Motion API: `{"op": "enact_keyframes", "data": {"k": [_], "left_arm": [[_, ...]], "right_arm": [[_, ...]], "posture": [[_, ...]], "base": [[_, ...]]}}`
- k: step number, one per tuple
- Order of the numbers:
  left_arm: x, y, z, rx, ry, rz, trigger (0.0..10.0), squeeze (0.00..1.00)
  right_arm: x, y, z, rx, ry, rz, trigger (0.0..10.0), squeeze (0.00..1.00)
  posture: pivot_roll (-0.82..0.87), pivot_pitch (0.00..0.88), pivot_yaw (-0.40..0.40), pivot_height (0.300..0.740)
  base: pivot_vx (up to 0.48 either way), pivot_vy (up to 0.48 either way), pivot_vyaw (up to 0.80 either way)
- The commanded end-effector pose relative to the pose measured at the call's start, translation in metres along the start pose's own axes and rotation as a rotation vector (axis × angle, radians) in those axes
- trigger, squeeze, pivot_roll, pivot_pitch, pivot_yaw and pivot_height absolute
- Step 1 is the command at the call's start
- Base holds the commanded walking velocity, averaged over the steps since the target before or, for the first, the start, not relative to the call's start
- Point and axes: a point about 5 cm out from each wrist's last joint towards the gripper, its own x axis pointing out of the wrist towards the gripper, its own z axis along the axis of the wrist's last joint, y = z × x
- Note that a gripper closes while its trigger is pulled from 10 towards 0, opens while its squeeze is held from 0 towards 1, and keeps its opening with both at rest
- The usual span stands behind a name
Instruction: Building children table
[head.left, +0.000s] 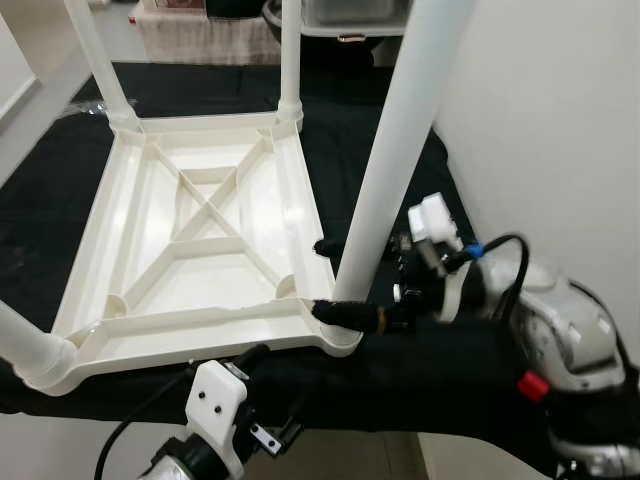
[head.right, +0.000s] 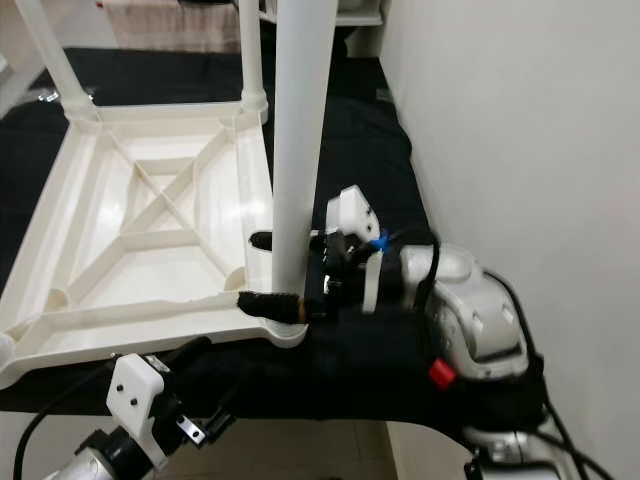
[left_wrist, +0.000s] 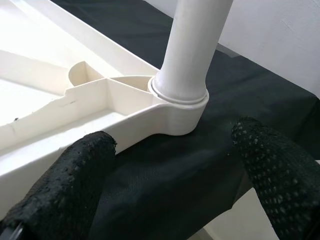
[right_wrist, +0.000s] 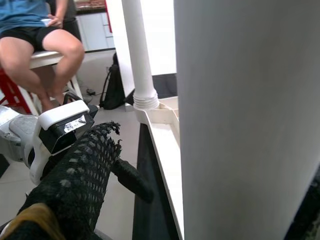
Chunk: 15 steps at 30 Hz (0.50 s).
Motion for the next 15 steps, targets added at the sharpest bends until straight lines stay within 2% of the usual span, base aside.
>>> {"op": "enact_keyframes", "data": {"k": [1, 3, 4, 10, 14, 15], "left_arm": [[-0.002, -0.002, -0.001, 0.003, 0.013, -0.004, 10.0, 0.00], [-0.002, -0.003, -0.001, 0.004, 0.013, -0.003, 10.0, 0.00], [-0.003, -0.003, 0.000, 0.005, 0.013, -0.002, 10.0, 0.00], [-0.003, -0.003, 0.001, 0.005, 0.013, 0.000, 10.0, 0.00], [-0.003, -0.003, 0.001, 0.003, 0.012, -0.003, 10.0, 0.00], [-0.003, -0.003, 0.001, 0.002, 0.012, -0.003, 10.0, 0.00]], "right_arm": [[0.003, 0.001, 0.001, -0.010, -0.012, 0.067, 8.5, 0.00], [0.003, 0.000, 0.002, -0.012, -0.013, 0.074, 8.5, 0.00], [0.002, -0.001, 0.002, -0.012, -0.016, 0.078, 0.0, 0.00], [0.000, 0.003, -0.003, 0.003, -0.012, 0.101, 0.0, 0.00], [-0.001, -0.001, -0.014, 0.001, 0.022, 0.012, 0.0, 0.00], [-0.002, -0.004, -0.019, 0.004, 0.033, -0.049, 0.0, 0.00]], "posture": [[0.08, 0.176, -0.040, 0.740], [0.08, 0.176, -0.040, 0.740], [0.09, 0.178, -0.041, 0.740], [0.08, 0.182, -0.038, 0.740], [0.08, 0.191, -0.036, 0.740], [0.08, 0.191, -0.036, 0.740]], "base": [[0.000, 0.000, 0.00], [0.000, 0.000, 0.00], [0.000, 0.000, 0.00], [0.000, 0.000, 0.00], [0.000, 0.000, 0.00], [0.000, 0.000, 0.00]]}}
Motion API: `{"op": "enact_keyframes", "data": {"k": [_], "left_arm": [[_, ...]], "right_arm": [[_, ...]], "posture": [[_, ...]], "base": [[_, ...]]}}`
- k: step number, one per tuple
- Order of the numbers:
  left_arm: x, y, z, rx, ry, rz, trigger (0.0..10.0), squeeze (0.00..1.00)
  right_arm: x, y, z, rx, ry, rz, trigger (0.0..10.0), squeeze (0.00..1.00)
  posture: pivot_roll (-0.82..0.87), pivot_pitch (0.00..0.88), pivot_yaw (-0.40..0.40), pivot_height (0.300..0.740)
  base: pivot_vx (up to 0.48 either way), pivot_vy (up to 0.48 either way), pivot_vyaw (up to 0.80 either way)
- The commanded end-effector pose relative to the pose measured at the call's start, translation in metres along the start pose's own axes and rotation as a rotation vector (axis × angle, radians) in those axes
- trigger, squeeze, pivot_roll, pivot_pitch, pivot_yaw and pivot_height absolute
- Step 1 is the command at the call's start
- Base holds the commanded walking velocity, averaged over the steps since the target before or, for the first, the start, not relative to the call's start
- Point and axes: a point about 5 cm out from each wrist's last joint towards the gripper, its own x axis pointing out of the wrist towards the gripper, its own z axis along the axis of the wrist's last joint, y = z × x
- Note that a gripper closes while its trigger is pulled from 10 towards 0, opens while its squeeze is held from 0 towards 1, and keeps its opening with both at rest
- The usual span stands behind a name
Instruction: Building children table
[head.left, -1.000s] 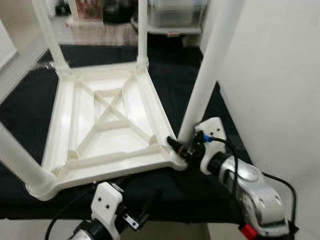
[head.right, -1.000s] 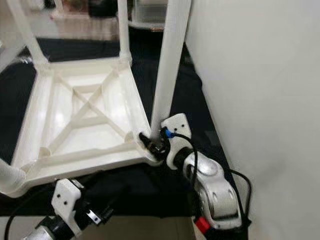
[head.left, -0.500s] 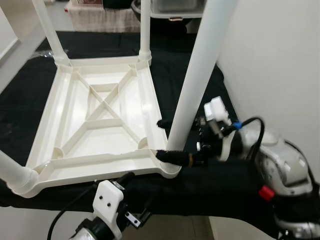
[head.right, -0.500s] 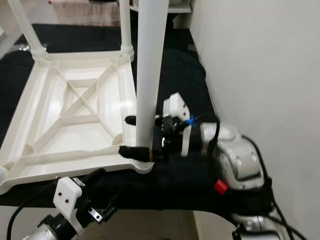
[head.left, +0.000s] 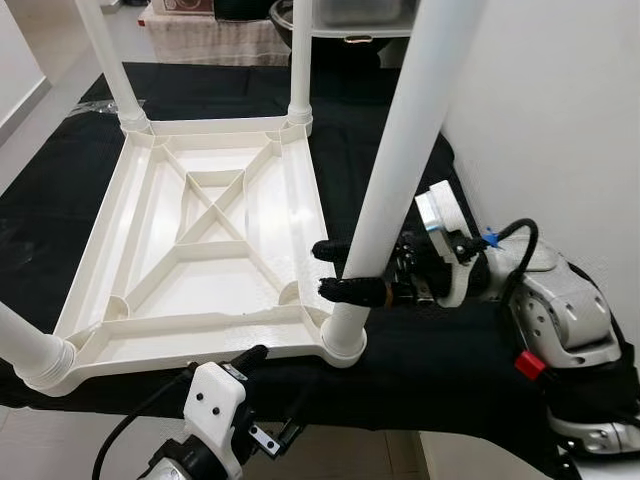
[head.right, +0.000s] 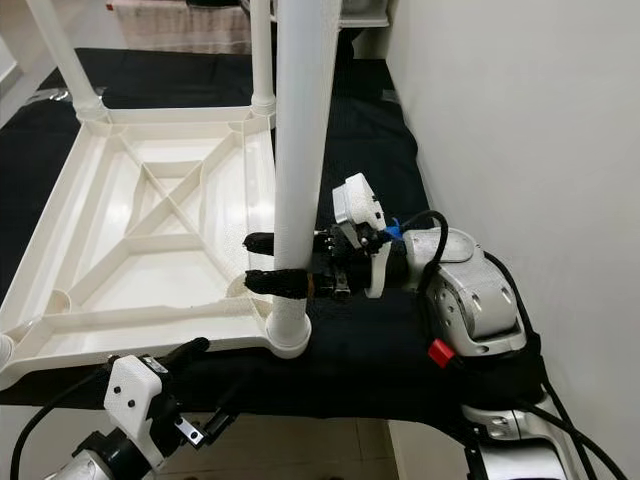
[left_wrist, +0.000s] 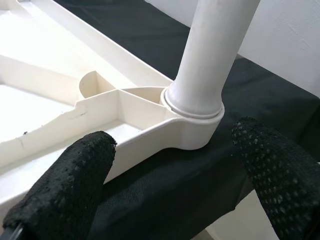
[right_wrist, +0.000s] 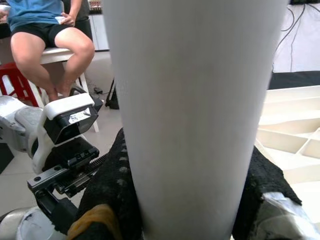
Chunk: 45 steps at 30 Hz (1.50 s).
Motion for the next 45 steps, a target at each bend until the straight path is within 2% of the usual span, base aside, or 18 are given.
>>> {"op": "enact_keyframes", "data": {"k": [1, 4, 5, 6, 7, 8, 9, 14, 23, 24, 27, 29, 34, 35, 36, 43, 44, 45], "left_arm": [[-0.002, -0.002, -0.001, 0.000, 0.017, -0.008, 10.0, 0.00], [-0.002, -0.001, -0.001, 0.000, 0.016, -0.007, 10.0, 0.00], [-0.002, -0.001, -0.001, -0.001, 0.017, -0.007, 10.0, 0.00], [-0.002, 0.001, -0.001, -0.001, 0.017, -0.008, 10.0, 0.00], [-0.002, 0.001, -0.001, -0.001, 0.018, -0.009, 10.0, 0.00], [-0.002, 0.001, -0.001, -0.001, 0.018, -0.009, 10.0, 0.00], [-0.002, 0.002, -0.002, -0.002, 0.018, -0.012, 10.0, 0.00], [0.000, 0.003, -0.003, -0.002, 0.019, -0.016, 10.0, 0.00], [0.001, 0.002, -0.002, -0.001, 0.011, -0.005, 10.0, 0.00], [0.001, 0.002, -0.001, -0.001, 0.008, -0.004, 10.0, 0.00], [0.002, 0.002, 0.000, -0.002, 0.005, -0.003, 10.0, 0.00], [0.002, 0.001, 0.000, -0.005, 0.002, -0.005, 10.0, 0.00], [0.003, -0.001, 0.001, -0.007, 0.000, -0.008, 10.0, 0.00], [0.003, -0.001, 0.001, -0.008, -0.001, -0.008, 10.0, 0.00], [0.004, -0.002, 0.001, -0.010, -0.003, -0.006, 10.0, 0.00], [0.004, -0.003, 0.002, -0.016, -0.006, -0.004, 10.0, 0.00], [0.005, -0.003, 0.002, -0.016, -0.005, -0.006, 10.0, 0.00], [0.005, -0.003, 0.002, -0.016, -0.005, -0.006, 10.0, 0.00]], "right_arm": [[0.000, -0.002, -0.024, 0.067, 0.070, -0.134, 0.0, 0.00], [-0.001, -0.004, -0.030, 0.077, 0.088, -0.193, 0.0, 0.00], [-0.001, -0.011, -0.047, 0.112, 0.165, -0.445, 0.0, 0.00], [-0.021, -0.019, -0.066, 0.212, 0.258, -0.920, 0.0, 0.00], [-0.037, -0.012, -0.082, 0.301, 0.345, -1.182, 0.0, 0.00], [-0.037, -0.012, -0.082, 0.301, 0.345, -1.182, 0.0, 0.00], [-0.047, 0.000, -0.093, 0.301, 0.430, -1.310, 0.0, 0.00], [-0.028, 0.018, -0.096, 0.334, 0.419, -1.196, 0.0, 0.00], [-0.013, 0.007, -0.083, 0.315, 0.356, -1.109, 0.0, 0.00], [0.001, 0.002, -0.063, 0.310, 0.192, -0.967, 10.0, 1.00], [0.010, 0.001, -0.046, 0.296, 0.072, -0.832, 10.0, 1.00], [0.007, 0.011, -0.019, 0.209, -0.034, -0.545, 10.0, 1.00], [-0.001, 0.012, -0.009, 0.114, -0.006, -0.427, 10.0, 0.98], [-0.002, 0.011, -0.008, 0.106, -0.002, -0.386, 10.0, 0.79], [-0.002, 0.012, -0.005, 0.108, -0.003, -0.314, 10.0, 0.00], [-0.003, -0.003, 0.007, 0.034, -0.003, -0.152, 10.0, 0.00], [-0.003, -0.005, 0.010, 0.026, -0.009, -0.119, 0.0, 0.00], [-0.003, -0.005, 0.010, 0.026, -0.009, -0.119, 0.0, 0.00]], "posture": [[0.06, 0.192, -0.035, 0.740], [0.06, 0.192, -0.035, 0.740], [0.05, 0.190, -0.038, 0.740], [0.04, 0.190, -0.037, 0.740], [0.04, 0.193, -0.038, 0.740], [0.04, 0.193, -0.038, 0.740], [0.04, 0.189, -0.032, 0.740], [0.03, 0.181, -0.032, 0.740], [0.03, 0.187, -0.041, 0.740], [0.03, 0.189, -0.041, 0.740], [0.02, 0.195, -0.039, 0.740], [0.02, 0.199, -0.040, 0.740], [0.02, 0.198, -0.050, 0.740], [0.02, 0.198, -0.050, 0.740], [0.03, 0.206, -0.050, 0.740], [0.04, 0.212, -0.048, 0.740], [0.04, 0.212, -0.048, 0.740], [0.04, 0.212, -0.048, 0.740]], "base": [[0.000, 0.000, 0.00], [0.000, 0.000, 0.00], [0.000, 0.000, 0.00], [0.000, 0.000, 0.00], [0.000, 0.000, 0.00], [0.000, 0.000, 0.00], [0.000, 0.000, 0.00], [0.000, 0.000, 0.00], [0.000, 0.000, 0.00], [0.000, 0.000, 0.00], [0.000, 0.000, 0.00], [0.000, 0.000, 0.00], [0.000, 0.000, 0.00], [0.000, 0.000, 0.00], [0.000, 0.000, 0.00], [0.000, 0.000, 0.00], [0.000, 0.000, 0.00], [0.000, 0.000, 0.00]]}}
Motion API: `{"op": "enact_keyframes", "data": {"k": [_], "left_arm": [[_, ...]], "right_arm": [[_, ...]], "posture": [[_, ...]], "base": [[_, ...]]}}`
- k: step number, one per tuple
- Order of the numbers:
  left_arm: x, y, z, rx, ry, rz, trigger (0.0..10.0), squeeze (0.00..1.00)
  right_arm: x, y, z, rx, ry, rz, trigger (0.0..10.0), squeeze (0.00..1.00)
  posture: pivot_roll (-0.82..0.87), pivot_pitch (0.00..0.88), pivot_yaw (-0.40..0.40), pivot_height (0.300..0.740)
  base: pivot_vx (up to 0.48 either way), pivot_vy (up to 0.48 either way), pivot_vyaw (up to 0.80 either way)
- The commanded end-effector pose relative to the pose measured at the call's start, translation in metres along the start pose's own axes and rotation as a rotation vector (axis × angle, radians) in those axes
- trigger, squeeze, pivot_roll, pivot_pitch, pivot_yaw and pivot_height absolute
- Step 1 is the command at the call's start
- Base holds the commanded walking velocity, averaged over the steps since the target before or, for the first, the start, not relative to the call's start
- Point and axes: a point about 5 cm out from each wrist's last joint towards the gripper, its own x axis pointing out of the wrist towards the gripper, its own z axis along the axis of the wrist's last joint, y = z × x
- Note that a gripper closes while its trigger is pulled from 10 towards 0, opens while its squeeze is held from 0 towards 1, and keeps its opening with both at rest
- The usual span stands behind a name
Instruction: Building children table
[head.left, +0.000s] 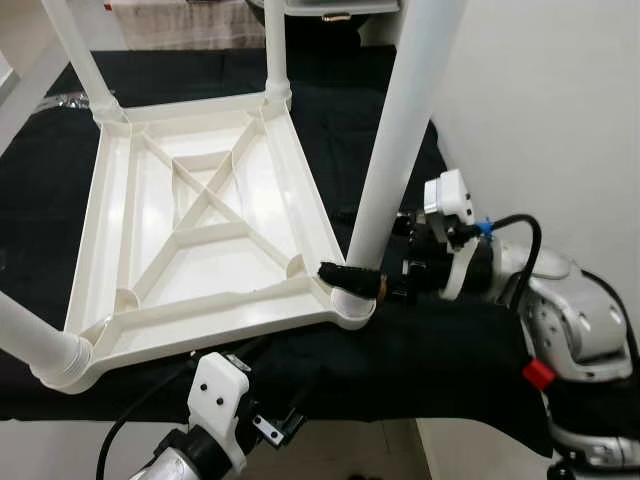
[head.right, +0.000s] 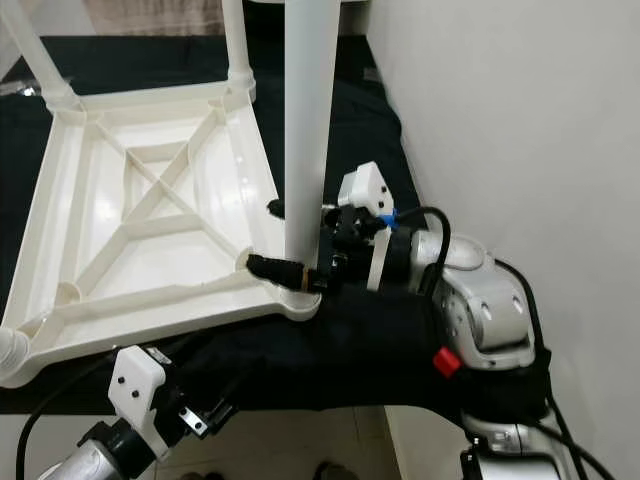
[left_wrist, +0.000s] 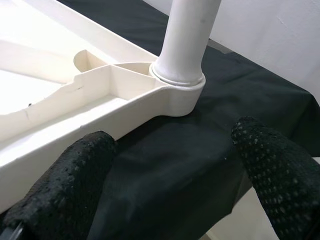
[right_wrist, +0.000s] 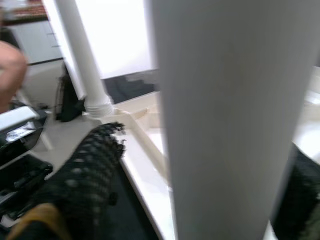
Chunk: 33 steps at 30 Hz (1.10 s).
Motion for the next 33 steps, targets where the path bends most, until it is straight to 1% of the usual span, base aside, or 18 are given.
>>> {"op": "enact_keyframes", "data": {"k": [1, 7, 11, 12, 14, 15, 16, 17, 18, 19, 20, 22, 23, 25, 28, 29, 31, 33], "left_arm": [[-0.001, -0.004, -0.001, -0.011, 0.014, -0.004, 10.0, 0.00], [-0.001, -0.004, -0.002, -0.012, 0.016, -0.006, 10.0, 0.00], [-0.001, -0.004, -0.002, -0.013, 0.016, -0.005, 10.0, 0.00], [-0.001, -0.004, -0.002, -0.013, 0.016, -0.004, 10.0, 0.00], [-0.001, -0.004, -0.002, -0.013, 0.016, -0.004, 10.0, 0.00], [-0.002, -0.004, -0.003, -0.014, 0.017, -0.004, 10.0, 0.00], [-0.002, -0.004, -0.003, -0.014, 0.017, -0.004, 10.0, 0.00], [-0.003, -0.002, -0.003, -0.013, 0.018, -0.003, 10.0, 0.00], [-0.003, -0.002, -0.003, -0.013, 0.018, -0.003, 10.0, 0.00], [-0.005, -0.001, -0.002, -0.013, 0.020, -0.002, 10.0, 0.00], [-0.004, 0.001, -0.003, -0.011, 0.022, -0.003, 10.0, 0.00], [-0.004, 0.001, -0.003, -0.011, 0.022, -0.003, 10.0, 0.00], [-0.004, 0.002, -0.003, -0.010, 0.024, -0.005, 10.0, 0.00], [-0.004, 0.003, -0.004, -0.010, 0.026, -0.005, 10.0, 0.00], [0.000, 0.006, -0.006, -0.009, 0.029, -0.018, 10.0, 0.00], [0.000, 0.006, -0.006, -0.009, 0.029, -0.018, 10.0, 0.00], [0.001, 0.006, -0.007, -0.003, 0.026, -0.014, 10.0, 0.00], [0.001, 0.006, -0.007, -0.003, 0.026, -0.014, 10.0, 0.00]], "right_arm": [[0.002, 0.002, 0.001, -0.005, -0.017, 0.071, 0.0, 0.00], [-0.003, 0.001, 0.002, -0.018, -0.012, 0.115, 0.0, 0.00], [-0.008, 0.008, -0.008, 0.026, 0.008, 0.160, 0.0, 0.00], [-0.012, 0.017, -0.012, 0.070, 0.009, 0.203, 0.0, 0.00], [-0.012, 0.017, -0.012, 0.070, 0.009, 0.203, 0.0, 0.00], [-0.014, 0.023, -0.015, 0.098, 0.009, 0.239, 0.0, 0.00], [-0.014, 0.023, -0.015, 0.098, 0.009, 0.239, 0.0, 0.00], [0.003, 0.024, -0.044, 0.138, 0.087, -0.033, 0.0, 0.00], [0.003, 0.024, -0.044, 0.138, 0.087, -0.033, 0.0, 0.00], [0.007, 0.033, -0.083, 0.225, 0.261, -0.460, 0.0, 0.00], [0.009, 0.057, -0.105, 0.274, 0.367, -0.648, 0.0, 0.00], [0.009, 0.057, -0.105, 0.274, 0.367, -0.648, 0.0, 0.00], [0.008, 0.074, -0.115, 0.306, 0.427, -0.743, 0.0, 0.00], [0.005, 0.078, -0.116, 0.319, 0.431, -0.765, 0.0, 0.00], [0.004, 0.053, -0.106, 0.272, 0.386, -0.793, 0.0, 0.00], [0.004, 0.053, -0.106, 0.272, 0.386, -0.793, 0.0, 0.00], [0.005, 0.045, -0.104, 0.247, 0.372, -0.789, 0.0, 0.00], [0.005, 0.045, -0.104, 0.247, 0.372, -0.789, 0.0, 0.00]], "posture": [[0.04, 0.212, -0.046, 0.740], [0.04, 0.212, -0.047, 0.740], [0.03, 0.210, -0.046, 0.740], [0.02, 0.209, -0.049, 0.740], [0.02, 0.209, -0.049, 0.740], [0.02, 0.208, -0.050, 0.740], [0.02, 0.208, -0.050, 0.740], [0.01, 0.212, -0.051, 0.740], [0.01, 0.212, -0.051, 0.740], [0.00, 0.215, -0.043, 0.740], [0.01, 0.217, -0.037, 0.740], [0.01, 0.217, -0.037, 0.740], [0.01, 0.217, -0.037, 0.740], [-0.01, 0.196, -0.026, 0.740], [-0.01, 0.177, -0.028, 0.740], [-0.01, 0.177, -0.028, 0.740], [0.00, 0.171, -0.028, 0.740], [0.00, 0.171, -0.028, 0.740]], "base": [[0.000, 0.000, 0.00], [0.000, 0.000, 0.00], [0.000, 0.000, 0.00], [0.000, 0.000, 0.00], [0.000, 0.000, 0.00], [0.000, 0.000, 0.00], [0.000, 0.000, 0.00], [0.000, 0.000, 0.00], [0.000, 0.000, 0.00], [0.000, 0.000, 0.00], [0.000, 0.000, 0.00], [0.000, 0.000, 0.00], [0.000, 0.000, 0.00], [0.000, 0.000, 0.00], [0.000, 0.000, 0.00], [0.000, 0.000, 0.00], [0.000, 0.000, 0.00], [0.000, 0.000, 0.00]]}}
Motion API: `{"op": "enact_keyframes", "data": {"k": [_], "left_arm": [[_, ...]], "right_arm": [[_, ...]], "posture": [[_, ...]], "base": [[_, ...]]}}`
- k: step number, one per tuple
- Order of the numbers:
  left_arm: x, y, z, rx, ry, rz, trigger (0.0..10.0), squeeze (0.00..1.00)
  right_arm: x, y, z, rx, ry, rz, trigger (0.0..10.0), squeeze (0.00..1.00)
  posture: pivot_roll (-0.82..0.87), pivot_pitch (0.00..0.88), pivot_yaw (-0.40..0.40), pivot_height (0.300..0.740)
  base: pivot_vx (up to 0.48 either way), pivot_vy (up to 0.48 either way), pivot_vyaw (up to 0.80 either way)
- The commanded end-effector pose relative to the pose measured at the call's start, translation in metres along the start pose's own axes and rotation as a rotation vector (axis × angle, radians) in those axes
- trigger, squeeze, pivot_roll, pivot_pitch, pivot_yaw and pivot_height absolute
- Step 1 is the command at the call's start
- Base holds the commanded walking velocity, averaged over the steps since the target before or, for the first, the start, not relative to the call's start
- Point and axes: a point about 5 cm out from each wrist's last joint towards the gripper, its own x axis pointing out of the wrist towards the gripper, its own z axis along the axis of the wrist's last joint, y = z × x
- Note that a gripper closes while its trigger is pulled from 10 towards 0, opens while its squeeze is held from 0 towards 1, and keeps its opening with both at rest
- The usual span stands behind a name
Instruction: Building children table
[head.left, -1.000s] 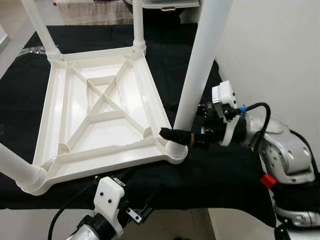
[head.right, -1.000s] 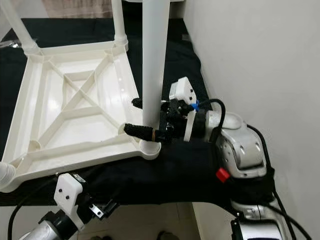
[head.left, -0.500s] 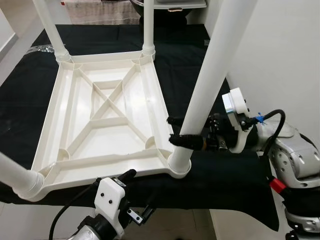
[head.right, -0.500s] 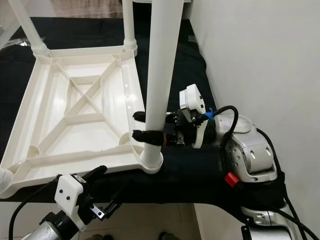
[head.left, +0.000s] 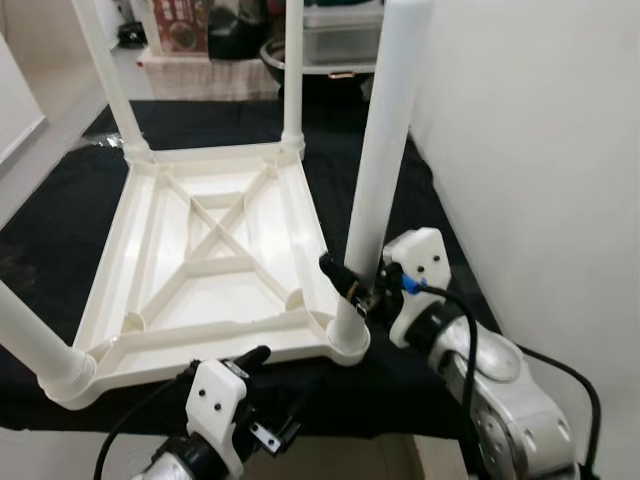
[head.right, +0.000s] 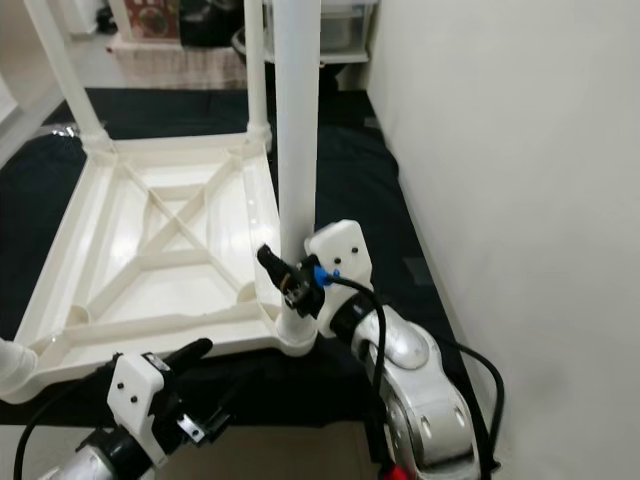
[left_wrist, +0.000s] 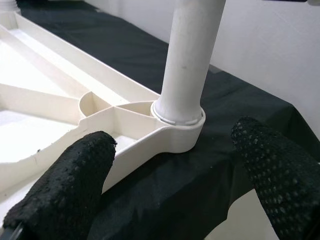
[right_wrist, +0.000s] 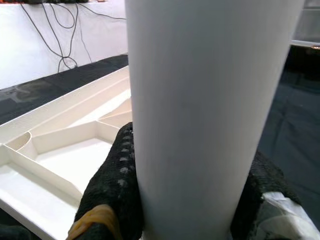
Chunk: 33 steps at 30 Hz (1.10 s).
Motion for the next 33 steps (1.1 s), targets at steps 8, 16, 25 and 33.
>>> {"op": "enact_keyframes", "data": {"k": [8, 16, 25, 33], "left_arm": [[-0.003, 0.002, -0.003, 0.002, 0.016, 0.019, 10.0, 0.00], [-0.002, 0.008, -0.001, 0.031, 0.022, 0.048, 10.0, 0.00], [0.003, 0.031, 0.002, 0.115, 0.036, 0.166, 10.0, 0.00], [0.007, 0.044, 0.002, 0.167, 0.069, 0.236, 10.0, 0.00]], "right_arm": [[0.014, -0.036, -0.029, 0.026, 0.155, -0.144, 10.0, 1.00], [-0.005, -0.033, -0.010, 0.068, -0.019, 0.074, 10.0, 1.00], [-0.043, -0.027, -0.028, 0.087, 0.026, 0.205, 10.0, 1.00], [-0.067, -0.035, -0.048, 0.127, 0.084, 0.128, 10.0, 1.00]], "posture": [[0.00, 0.181, -0.025, 0.740], [-0.01, 0.182, -0.020, 0.740], [-0.04, 0.177, -0.004, 0.740], [-0.06, 0.153, 0.004, 0.740]], "base": [[0.000, 0.000, 0.00], [0.000, 0.000, 0.00], [0.000, 0.000, 0.00], [0.000, 0.000, 0.00]]}}
